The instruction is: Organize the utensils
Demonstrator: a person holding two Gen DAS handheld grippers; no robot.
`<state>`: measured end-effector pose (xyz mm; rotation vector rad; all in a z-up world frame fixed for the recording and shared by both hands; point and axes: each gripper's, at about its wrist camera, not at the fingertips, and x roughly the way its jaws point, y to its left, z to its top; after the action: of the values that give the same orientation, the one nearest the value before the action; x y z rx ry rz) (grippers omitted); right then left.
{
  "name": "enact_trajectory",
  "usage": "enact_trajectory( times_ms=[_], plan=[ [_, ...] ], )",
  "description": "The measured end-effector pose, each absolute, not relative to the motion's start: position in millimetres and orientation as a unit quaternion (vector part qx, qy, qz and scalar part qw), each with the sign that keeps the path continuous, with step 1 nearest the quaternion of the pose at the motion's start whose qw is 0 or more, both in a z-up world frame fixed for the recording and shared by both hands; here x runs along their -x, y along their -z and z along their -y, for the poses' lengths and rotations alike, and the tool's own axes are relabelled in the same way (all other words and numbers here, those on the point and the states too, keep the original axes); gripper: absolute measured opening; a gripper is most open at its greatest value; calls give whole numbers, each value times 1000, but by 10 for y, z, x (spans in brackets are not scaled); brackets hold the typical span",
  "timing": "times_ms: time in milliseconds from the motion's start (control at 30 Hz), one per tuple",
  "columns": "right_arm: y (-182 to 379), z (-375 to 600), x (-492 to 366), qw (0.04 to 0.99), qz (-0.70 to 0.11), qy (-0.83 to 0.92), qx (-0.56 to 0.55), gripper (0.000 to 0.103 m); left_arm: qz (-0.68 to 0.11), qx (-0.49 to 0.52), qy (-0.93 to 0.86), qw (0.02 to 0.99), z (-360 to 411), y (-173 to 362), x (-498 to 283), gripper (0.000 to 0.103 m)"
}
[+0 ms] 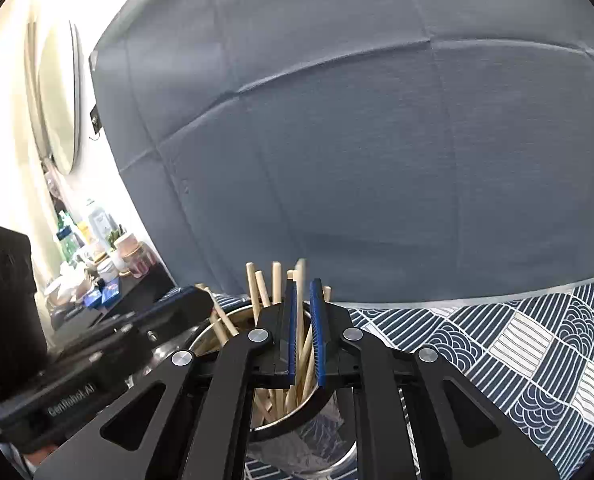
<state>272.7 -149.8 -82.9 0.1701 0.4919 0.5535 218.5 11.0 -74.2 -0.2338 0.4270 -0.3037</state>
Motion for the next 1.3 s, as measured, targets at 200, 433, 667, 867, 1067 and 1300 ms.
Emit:
enact_trajectory(
  times_ms=[200, 433, 667, 867, 1067, 1300],
  plan=[
    [699, 1558, -2589, 945, -222, -235, -55, 36, -205, 109, 133, 964, -193, 639, -2079, 34],
    [614, 1593, -2426, 948, -230, -214, -41, 79, -219, 103, 117, 963, -242, 594, -1908, 61],
    [620, 1722, -2111, 948, -243, -201, -36, 89, -198, 89, 83, 973, -259, 548, -1554, 96],
    [631, 1921, -1717, 953, -244, -179, -28, 92, -204, 75, 64, 974, -286, 478, -1231, 97],
    [621, 2074, -1237, 955, -239, -173, -20, 93, -215, 49, 72, 973, -228, 418, -890, 97],
    [553, 2058, -826, 950, -254, -179, -4, 95, -232, 15, 70, 970, -113, 417, -486, 97]
  ],
)
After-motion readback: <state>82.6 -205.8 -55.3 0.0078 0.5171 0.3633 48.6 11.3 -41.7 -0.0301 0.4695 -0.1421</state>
